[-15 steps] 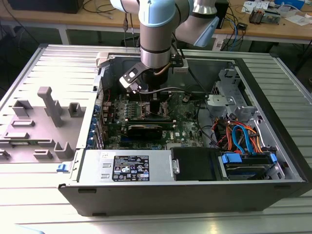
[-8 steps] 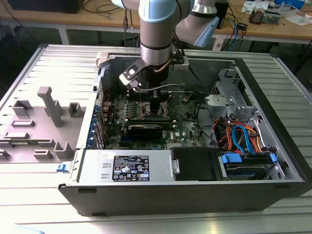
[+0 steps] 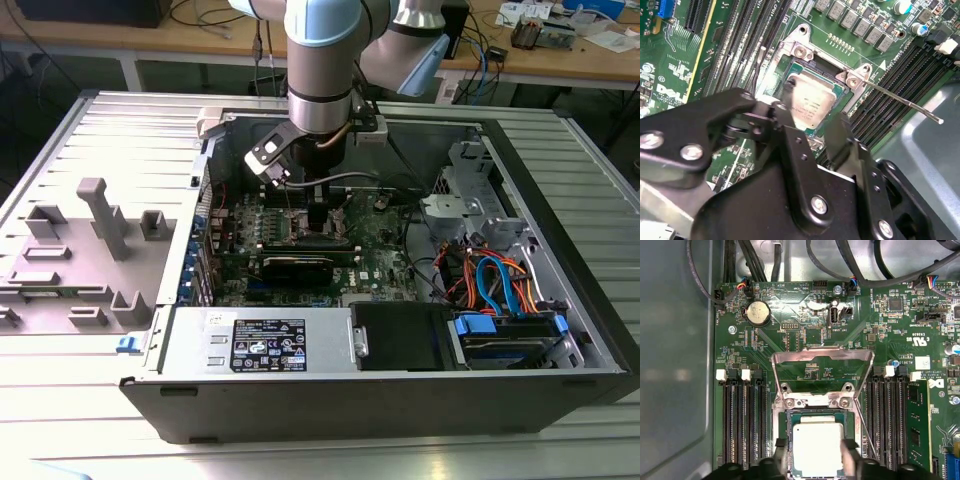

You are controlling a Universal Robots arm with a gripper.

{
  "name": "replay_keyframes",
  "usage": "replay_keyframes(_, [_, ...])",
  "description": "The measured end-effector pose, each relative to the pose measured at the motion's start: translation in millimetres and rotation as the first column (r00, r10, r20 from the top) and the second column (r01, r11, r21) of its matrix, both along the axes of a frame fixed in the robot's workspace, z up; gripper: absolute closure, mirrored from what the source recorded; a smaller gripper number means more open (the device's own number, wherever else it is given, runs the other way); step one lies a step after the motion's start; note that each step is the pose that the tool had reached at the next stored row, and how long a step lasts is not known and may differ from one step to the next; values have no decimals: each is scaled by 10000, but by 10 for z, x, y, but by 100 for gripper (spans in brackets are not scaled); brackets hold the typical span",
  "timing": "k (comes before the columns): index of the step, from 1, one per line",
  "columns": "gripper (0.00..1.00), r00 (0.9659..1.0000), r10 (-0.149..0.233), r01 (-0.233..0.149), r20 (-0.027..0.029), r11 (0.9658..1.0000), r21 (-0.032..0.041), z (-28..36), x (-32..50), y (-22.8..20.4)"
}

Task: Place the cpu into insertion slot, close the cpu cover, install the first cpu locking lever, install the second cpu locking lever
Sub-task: 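Place the cpu into insertion slot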

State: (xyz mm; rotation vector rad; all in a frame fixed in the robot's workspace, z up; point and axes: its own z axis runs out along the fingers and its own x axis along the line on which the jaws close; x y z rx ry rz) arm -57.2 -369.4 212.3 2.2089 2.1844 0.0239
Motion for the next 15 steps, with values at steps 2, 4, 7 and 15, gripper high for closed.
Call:
replay_keyframes(2, [57,10000,0,0,0,10000,0,1,0,0])
replay_keyframes(4, [69,10000,0,0,0,10000,0,2,0,0])
replay_keyframes(7, [75,10000,-1,1,0,10000,-1,4,0,0])
replay_keyframes(15, [50,10000,0,0,0,10000,-1,5,0,3])
